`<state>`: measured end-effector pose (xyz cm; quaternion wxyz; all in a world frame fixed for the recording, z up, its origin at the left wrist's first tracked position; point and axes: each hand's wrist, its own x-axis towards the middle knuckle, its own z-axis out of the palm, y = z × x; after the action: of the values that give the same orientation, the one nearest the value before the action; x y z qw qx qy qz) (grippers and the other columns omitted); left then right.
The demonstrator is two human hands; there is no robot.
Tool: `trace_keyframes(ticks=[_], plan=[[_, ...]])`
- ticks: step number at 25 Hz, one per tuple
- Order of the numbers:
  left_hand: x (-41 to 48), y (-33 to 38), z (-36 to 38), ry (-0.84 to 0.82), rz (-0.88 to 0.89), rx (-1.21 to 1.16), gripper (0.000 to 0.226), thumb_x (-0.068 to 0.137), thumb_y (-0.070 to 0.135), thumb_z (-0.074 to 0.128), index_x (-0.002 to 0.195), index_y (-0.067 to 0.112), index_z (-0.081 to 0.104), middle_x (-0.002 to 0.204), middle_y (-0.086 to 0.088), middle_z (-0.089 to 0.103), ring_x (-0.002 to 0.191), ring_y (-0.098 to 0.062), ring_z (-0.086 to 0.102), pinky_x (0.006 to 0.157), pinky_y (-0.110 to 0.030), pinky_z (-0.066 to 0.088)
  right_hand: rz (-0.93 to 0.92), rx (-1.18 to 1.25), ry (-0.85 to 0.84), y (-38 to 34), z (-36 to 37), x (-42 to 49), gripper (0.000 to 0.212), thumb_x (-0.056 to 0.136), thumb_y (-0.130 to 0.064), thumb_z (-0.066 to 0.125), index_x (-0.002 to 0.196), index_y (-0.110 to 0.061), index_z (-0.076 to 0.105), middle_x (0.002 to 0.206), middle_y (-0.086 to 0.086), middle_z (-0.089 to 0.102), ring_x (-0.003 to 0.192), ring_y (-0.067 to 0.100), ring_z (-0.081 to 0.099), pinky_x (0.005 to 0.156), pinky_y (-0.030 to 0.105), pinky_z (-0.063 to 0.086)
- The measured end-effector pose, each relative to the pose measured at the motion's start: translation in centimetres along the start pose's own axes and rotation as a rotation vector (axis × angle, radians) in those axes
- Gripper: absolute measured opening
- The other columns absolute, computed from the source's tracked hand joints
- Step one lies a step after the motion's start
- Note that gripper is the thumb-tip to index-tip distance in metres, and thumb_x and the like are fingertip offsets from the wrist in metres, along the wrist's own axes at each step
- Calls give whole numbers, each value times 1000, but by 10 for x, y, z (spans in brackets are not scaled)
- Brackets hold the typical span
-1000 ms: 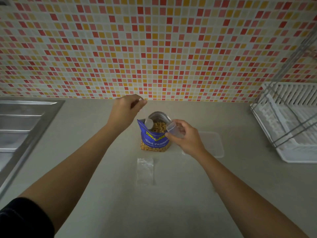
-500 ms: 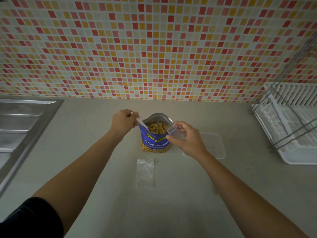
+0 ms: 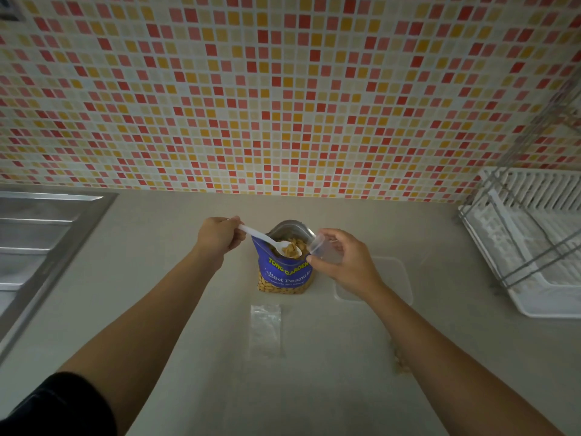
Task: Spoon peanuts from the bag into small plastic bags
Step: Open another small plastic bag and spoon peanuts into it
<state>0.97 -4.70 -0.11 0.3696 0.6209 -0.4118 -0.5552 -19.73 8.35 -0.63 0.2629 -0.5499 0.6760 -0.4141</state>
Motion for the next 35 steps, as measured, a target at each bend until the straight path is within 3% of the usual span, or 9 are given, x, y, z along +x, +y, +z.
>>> trace_keyframes(ticks=[5,9,13,21,25,27,30,32,35], plan=[[4,11,-4,50,-39,-76,22,93,15,50,78,3,60,65,-9,54,59,-15,51,58,-22,46,-29,-128,2,-6,1,9,57,67,-30,79,118,-17,58,108,-4,60,96,9,55,82,20,42],[2,39,-8,54,35,-99,17,93,17,50,85,7,61,69,-6,55,62,-13,52,61,-22,47,-57,-254,5,-11,10,15,57,66,-31,77,118,-15,58,113,1,62,101,15,56,83,19,36],[-9,63,-2,21,122,-47,18,93,18,50,93,4,62,68,-5,57,62,-13,54,60,-22,46,-28,-159,57,-16,22,18,55,66,-31,78,116,-17,58,110,-1,63,101,14,57,83,20,40],[-70,86,7,-39,933,511,24,94,26,48,89,9,64,66,2,63,59,-3,62,60,-20,49,42,114,152,-31,31,21,47,70,-32,76,112,-22,58,105,-6,63,93,9,57,73,16,43],[-46,81,-6,72,736,229,23,94,25,48,89,10,64,68,1,63,57,-2,60,65,-26,52,125,253,190,-20,25,18,50,70,-33,77,115,-20,57,107,-7,63,96,8,59,80,22,49],[-35,55,-7,1,693,344,20,94,23,48,89,12,64,68,-2,64,59,-4,60,68,-29,52,183,335,193,-9,21,16,50,69,-36,78,113,-22,58,107,-8,65,97,9,61,83,27,52],[-37,20,1,-170,782,569,20,94,19,49,92,10,66,71,-1,64,62,1,61,65,-15,48,239,384,142,3,16,14,47,70,-37,77,111,-23,58,106,-7,65,99,11,62,80,28,53],[-36,11,7,-236,825,662,20,94,18,50,93,7,67,74,-2,66,68,-10,63,64,-13,45,266,370,96,5,14,13,48,73,-37,75,115,-21,57,108,-7,64,99,11,61,73,25,52],[-28,9,16,-157,652,604,23,93,18,51,88,4,68,73,-9,68,72,-23,67,69,-23,52,293,387,53,7,14,13,46,75,-32,74,115,-18,55,104,-8,63,96,9,61,67,17,47]])
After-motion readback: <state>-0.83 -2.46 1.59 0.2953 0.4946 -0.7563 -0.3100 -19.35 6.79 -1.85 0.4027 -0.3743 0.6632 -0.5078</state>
